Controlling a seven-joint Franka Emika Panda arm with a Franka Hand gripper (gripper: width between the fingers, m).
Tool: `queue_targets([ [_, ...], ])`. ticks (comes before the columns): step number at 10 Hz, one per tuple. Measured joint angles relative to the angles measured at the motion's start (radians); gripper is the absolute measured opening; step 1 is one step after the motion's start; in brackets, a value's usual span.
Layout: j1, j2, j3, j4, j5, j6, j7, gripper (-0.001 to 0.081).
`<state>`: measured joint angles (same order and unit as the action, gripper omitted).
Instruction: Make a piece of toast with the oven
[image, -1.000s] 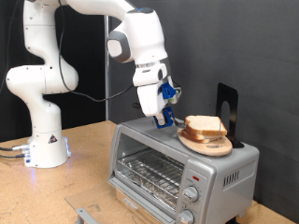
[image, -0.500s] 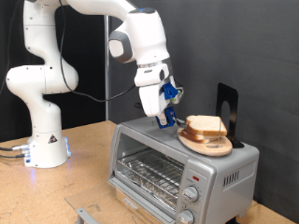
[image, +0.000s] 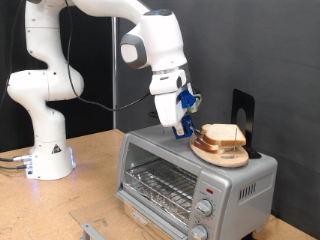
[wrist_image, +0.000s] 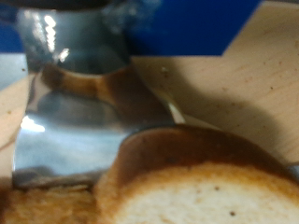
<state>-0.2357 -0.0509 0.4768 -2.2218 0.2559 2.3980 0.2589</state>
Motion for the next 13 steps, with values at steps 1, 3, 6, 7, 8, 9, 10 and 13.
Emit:
queue_targets([
  [1, 0.0, -0.002, 0.0, -0.004, 0.026, 0.002, -0.025, 0.04],
  [3, 0.0, -0.022, -0.004, -0.029, 0.115, 0.006, -0.112, 0.04],
  [6, -0.001, -0.075, -0.01, -0.108, 0.248, 0.101, -0.207, 0.04],
  [7, -0.001, -0.089, -0.01, -0.129, 0.266, 0.129, -0.213, 0.04],
  [8, -0.002, -0.096, -0.01, -0.14, 0.268, 0.148, -0.213, 0.04],
  [9, -0.003, -0.099, -0.01, -0.147, 0.267, 0.167, -0.212, 0.04],
  [10, -0.004, -0.099, -0.01, -0.15, 0.261, 0.178, -0.21, 0.04],
  [13, -0.005, -0.099, -0.01, -0.15, 0.25, 0.187, -0.207, 0.04],
])
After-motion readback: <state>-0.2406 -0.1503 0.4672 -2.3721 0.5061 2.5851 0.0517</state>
